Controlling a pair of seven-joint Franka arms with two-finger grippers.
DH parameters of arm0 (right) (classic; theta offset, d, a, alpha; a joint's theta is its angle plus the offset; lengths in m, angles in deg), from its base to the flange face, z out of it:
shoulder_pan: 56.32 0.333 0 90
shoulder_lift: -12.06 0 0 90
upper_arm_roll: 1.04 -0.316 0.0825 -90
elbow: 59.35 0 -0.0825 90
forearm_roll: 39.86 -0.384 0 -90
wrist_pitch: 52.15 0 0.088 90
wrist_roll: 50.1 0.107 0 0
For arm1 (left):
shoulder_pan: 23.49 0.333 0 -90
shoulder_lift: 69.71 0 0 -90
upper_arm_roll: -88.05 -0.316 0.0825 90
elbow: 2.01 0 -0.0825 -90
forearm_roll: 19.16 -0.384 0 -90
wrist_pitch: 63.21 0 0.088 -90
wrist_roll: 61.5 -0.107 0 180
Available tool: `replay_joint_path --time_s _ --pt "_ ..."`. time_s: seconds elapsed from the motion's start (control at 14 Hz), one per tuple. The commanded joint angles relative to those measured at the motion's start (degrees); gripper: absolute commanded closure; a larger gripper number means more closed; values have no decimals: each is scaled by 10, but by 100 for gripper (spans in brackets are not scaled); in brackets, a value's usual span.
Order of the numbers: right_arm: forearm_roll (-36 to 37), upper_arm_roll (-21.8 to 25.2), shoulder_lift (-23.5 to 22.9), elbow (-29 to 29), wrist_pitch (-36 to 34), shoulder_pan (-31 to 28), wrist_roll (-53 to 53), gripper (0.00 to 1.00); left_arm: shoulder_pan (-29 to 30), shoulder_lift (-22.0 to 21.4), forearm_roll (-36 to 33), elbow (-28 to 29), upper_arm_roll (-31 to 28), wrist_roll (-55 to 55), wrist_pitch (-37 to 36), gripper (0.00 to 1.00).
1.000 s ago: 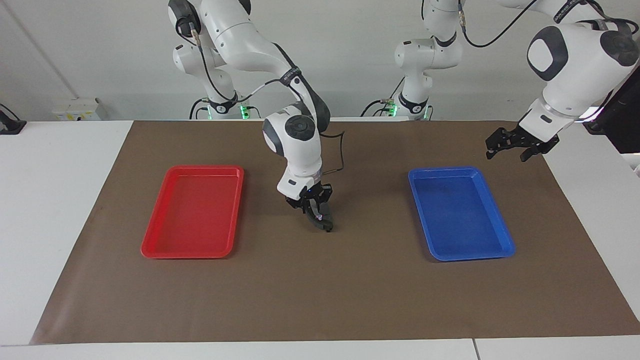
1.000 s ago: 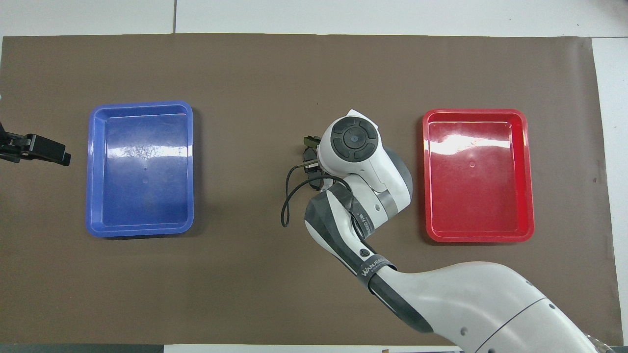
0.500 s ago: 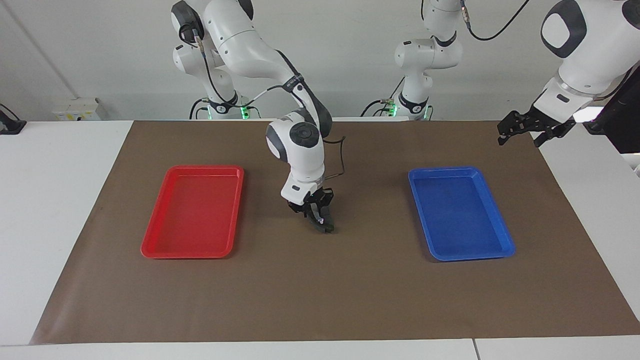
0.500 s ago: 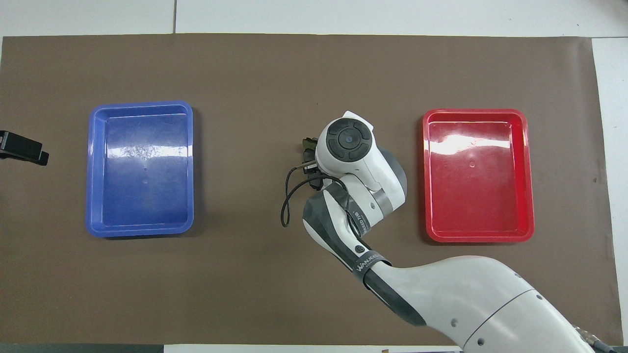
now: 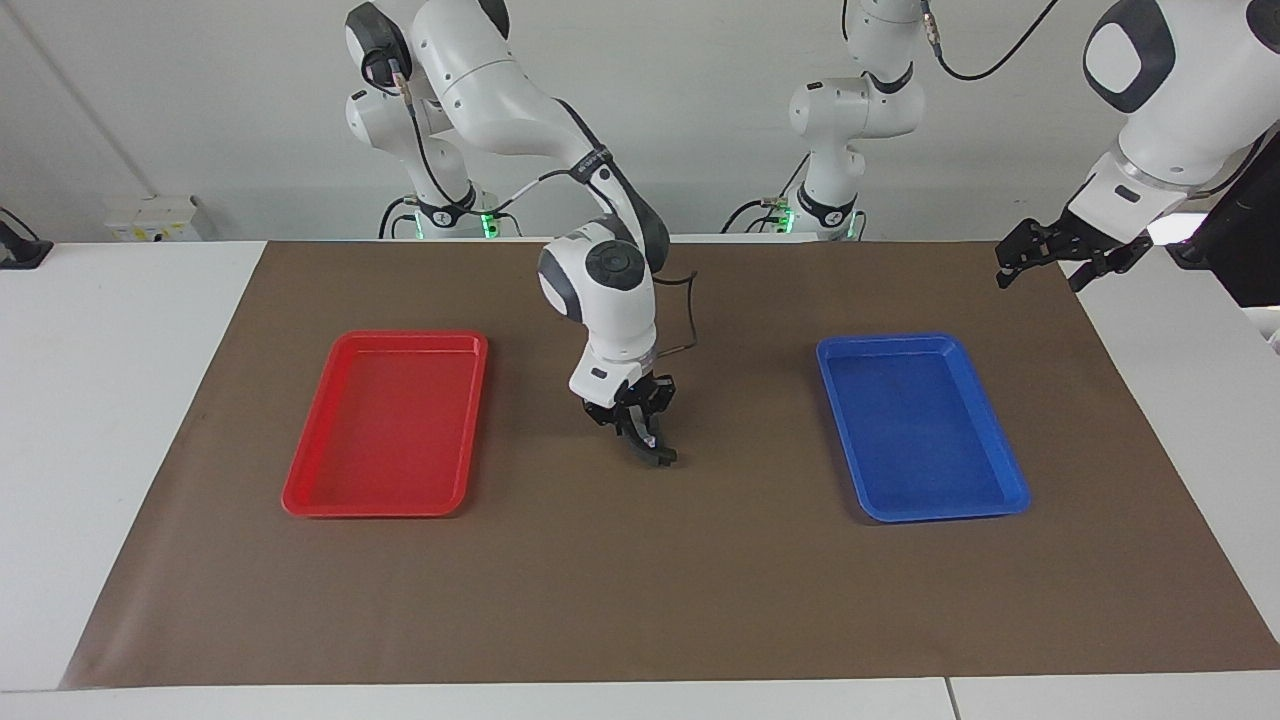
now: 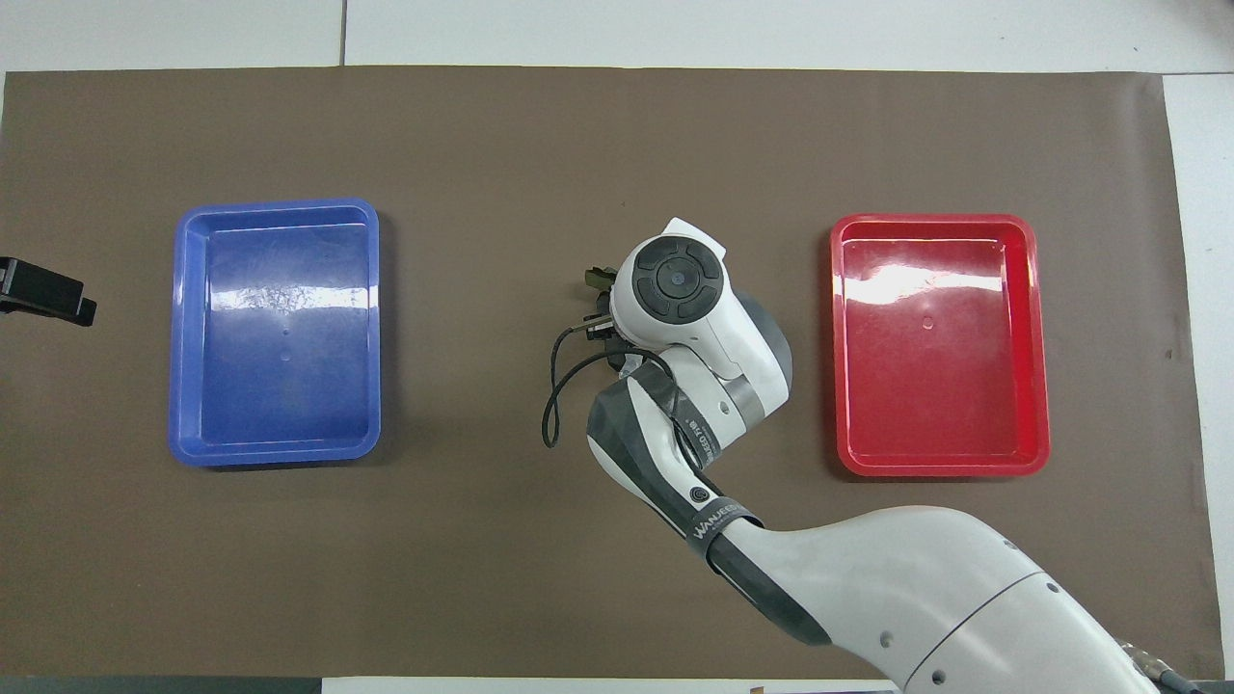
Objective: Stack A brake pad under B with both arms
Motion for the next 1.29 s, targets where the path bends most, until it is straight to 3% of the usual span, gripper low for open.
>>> replay_joint_path --time_s 0.0,0.5,0.57,0.64,1.14,1.21 --pt "0 -2 -8 8 14 3 11 100 2 -7 -4 2 4 -2 -4 0" --pt "4 -2 -23 17 15 8 12 100 5 -7 7 2 4 -1 -2 0" --pt "4 -2 -23 16 16 8 13 98 5 -7 9 2 4 -1 -1 0" --pt "3 -2 -23 16 16 7 12 88 5 -7 9 2 4 -1 -1 0" --pt "1 -2 -23 21 11 1 13 85 4 -7 8 3 4 0 -2 0" --pt "1 -2 -23 20 12 1 13 79 4 -7 8 3 4 -1 -2 0"
